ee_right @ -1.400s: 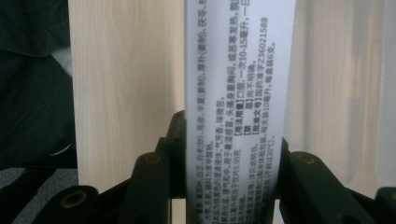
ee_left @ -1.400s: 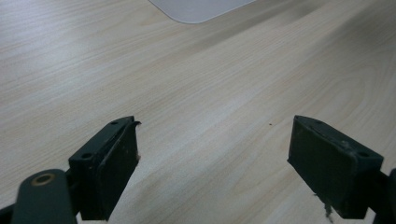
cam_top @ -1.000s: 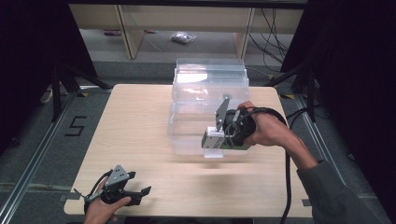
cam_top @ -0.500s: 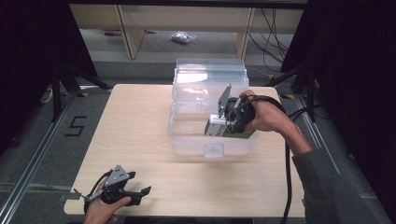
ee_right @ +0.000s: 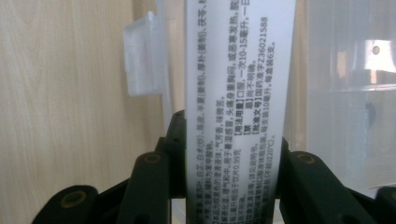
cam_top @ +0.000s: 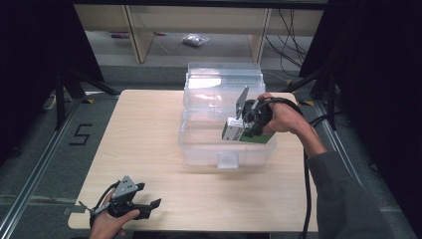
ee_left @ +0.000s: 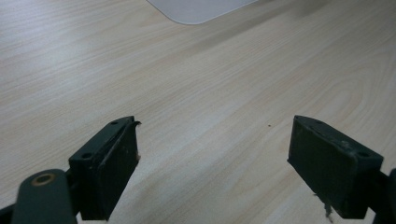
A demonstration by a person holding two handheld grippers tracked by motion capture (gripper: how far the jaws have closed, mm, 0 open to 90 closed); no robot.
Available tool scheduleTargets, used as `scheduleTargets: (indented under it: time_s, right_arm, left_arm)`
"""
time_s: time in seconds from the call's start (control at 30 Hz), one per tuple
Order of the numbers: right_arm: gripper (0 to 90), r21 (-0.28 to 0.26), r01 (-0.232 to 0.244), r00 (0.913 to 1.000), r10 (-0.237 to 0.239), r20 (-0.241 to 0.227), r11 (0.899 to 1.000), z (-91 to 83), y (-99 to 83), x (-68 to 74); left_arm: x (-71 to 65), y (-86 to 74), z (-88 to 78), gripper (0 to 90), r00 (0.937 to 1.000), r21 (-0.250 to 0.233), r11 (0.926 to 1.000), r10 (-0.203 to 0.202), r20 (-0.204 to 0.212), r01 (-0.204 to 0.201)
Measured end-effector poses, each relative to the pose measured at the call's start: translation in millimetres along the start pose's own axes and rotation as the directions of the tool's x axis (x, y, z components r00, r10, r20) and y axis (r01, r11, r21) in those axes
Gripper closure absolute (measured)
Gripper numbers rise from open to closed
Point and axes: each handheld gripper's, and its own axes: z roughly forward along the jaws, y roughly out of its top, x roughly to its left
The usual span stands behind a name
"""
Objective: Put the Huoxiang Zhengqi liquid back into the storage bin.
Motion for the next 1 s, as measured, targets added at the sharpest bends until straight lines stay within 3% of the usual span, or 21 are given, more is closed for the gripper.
scheduleTargets:
  time_s: [0.03, 0.07, 0.17, 0.23, 0.27, 0.37, 0.4, 0.43, 0.6, 0.8, 1.0]
  right_arm:
    - [65.1, 0.002, -0.001, 1.0, 0.001, 0.0, 1.0, 2.0, -0.2, -1.9]
    - [65.1, 0.008, -0.033, 0.9995, 0.033, 0.001, 0.999, 3.2, -1.1, -1.3]
    - [65.0, 0.019, -0.043, 0.9991, 0.043, -0.001, 0.999, 10.0, -3.0, -5.4]
    - [65.0, 0.016, -0.02, 0.9998, 0.02, -0.007, 1.0, 15.6, -4.5, -9.3]
    - [65.1, 0.026, -0.046, 0.9989, 0.046, -0.011, 0.999, 18.4, -5.7, -9.3]
    - [65.0, 0.028, -0.036, 0.999, 0.037, -0.025, 0.999, 24.8, -6.8, -11.9]
    - [65.0, 0.018, -0.006, 0.9997, 0.006, -0.025, 1.0, 27.2, -6.5, -14.8]
    - [65.0, 0.029, -0.035, 0.9988, 0.036, -0.033, 0.999, 27.6, -6.9, -13.8]
    - [65.0, 0.033, -0.025, 0.9983, 0.026, -0.052, 0.999, 37.7, -9.7, -18.1]
    - [64.9, 0.053, -0.054, 0.9956, 0.058, -0.073, 0.997, 48.7, -18.9, -20.2]
    - [64.8, 0.054, -0.04, 0.9955, 0.045, -0.084, 0.998, 53.9, -20.8, -20.9]
  left_arm:
    - [0.0, -0.1, 0.0, 15.3, 1.0, 0.001, 1.0, 0.0, 0.0, 0.0]
    - [0.0, 0.0, -0.1, 15.3, 1.0, 0.0, 1.0, 0.001, 0.0, -0.001]
    - [0.0, 0.0, -0.3, 15.3, 1.0, 0.0, 1.0, -0.001, -0.001, 0.001]
    - [0.1, -0.3, 0.0, 15.3, 1.0, -0.003, 1.0, -0.002, 0.001, 0.002]
    - [0.3, -0.3, 0.2, 15.3, 1.0, -0.003, 1.0, -0.001, 0.001, 0.001]
    - [0.2, -0.4, 0.6, 15.3, 1.0, -0.002, 1.0, -0.002, 0.001, 0.002]
    - [0.3, -0.4, 0.6, 15.3, 1.0, -0.002, 1.0, -0.001, 0.001, 0.001]
    - [0.2, -0.4, 0.6, 15.3, 1.0, -0.001, 1.0, -0.002, 0.0, 0.002]
    - [-0.2, -0.3, -0.1, 15.3, 0.9998, -0.002, 0.9999, -0.017, -0.01, 0.017]
    - [-0.3, -0.4, 0.2, 15.3, 0.9998, -0.004, 0.9998, -0.02, -0.009, 0.02]
    - [-0.3, -0.3, 0.3, 15.3, 0.9998, -0.003, 0.9998, -0.018, -0.009, 0.018]
